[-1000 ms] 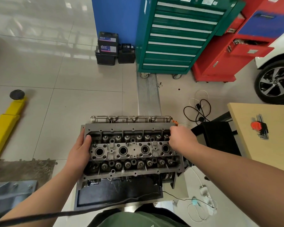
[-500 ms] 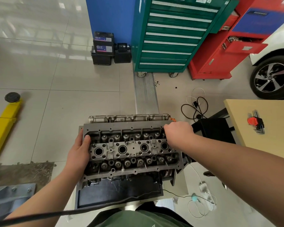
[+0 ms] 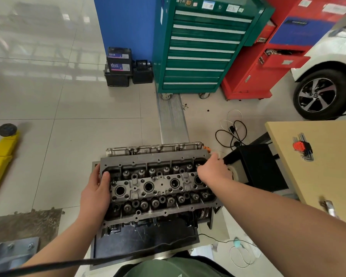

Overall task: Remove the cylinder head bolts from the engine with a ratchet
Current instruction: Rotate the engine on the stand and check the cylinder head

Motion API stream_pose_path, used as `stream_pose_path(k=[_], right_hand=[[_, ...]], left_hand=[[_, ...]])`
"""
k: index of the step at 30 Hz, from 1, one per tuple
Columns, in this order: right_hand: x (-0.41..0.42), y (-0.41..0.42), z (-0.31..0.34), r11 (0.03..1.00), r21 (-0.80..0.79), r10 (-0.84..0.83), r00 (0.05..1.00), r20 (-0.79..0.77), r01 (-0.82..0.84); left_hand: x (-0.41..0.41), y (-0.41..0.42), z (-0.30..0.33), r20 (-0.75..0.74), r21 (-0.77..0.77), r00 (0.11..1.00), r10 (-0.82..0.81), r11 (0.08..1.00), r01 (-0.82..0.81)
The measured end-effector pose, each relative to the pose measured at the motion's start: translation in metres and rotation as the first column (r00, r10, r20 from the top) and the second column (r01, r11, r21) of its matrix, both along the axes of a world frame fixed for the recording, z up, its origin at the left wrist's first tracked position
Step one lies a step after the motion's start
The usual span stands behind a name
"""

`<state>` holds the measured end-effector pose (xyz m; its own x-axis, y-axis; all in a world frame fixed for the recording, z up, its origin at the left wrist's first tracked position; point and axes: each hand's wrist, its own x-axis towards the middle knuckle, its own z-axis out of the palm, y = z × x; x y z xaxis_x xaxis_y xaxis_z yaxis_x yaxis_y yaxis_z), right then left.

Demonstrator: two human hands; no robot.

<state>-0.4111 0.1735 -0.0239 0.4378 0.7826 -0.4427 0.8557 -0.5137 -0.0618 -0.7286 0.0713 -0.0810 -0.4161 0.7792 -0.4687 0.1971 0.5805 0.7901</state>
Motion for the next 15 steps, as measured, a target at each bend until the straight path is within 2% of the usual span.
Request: stream_pose_path(k=[3,15], right_hand=[[-0.002,0.004,0.004,0.997,-0.075,-0.038,0.997,-0.061,0.033],[-0.003,-0.004,-0.002,1.0,-0.006,0.023,0.999,-0.048,-0.024]], left_hand=[[0.002,-0.002,0.001,-0.066,0.006,0.998,-0.006,1.0,0.007],[0.006,0.012,0.004,-0.314,-0.017,0.948,-0.041,0.999,0.038]])
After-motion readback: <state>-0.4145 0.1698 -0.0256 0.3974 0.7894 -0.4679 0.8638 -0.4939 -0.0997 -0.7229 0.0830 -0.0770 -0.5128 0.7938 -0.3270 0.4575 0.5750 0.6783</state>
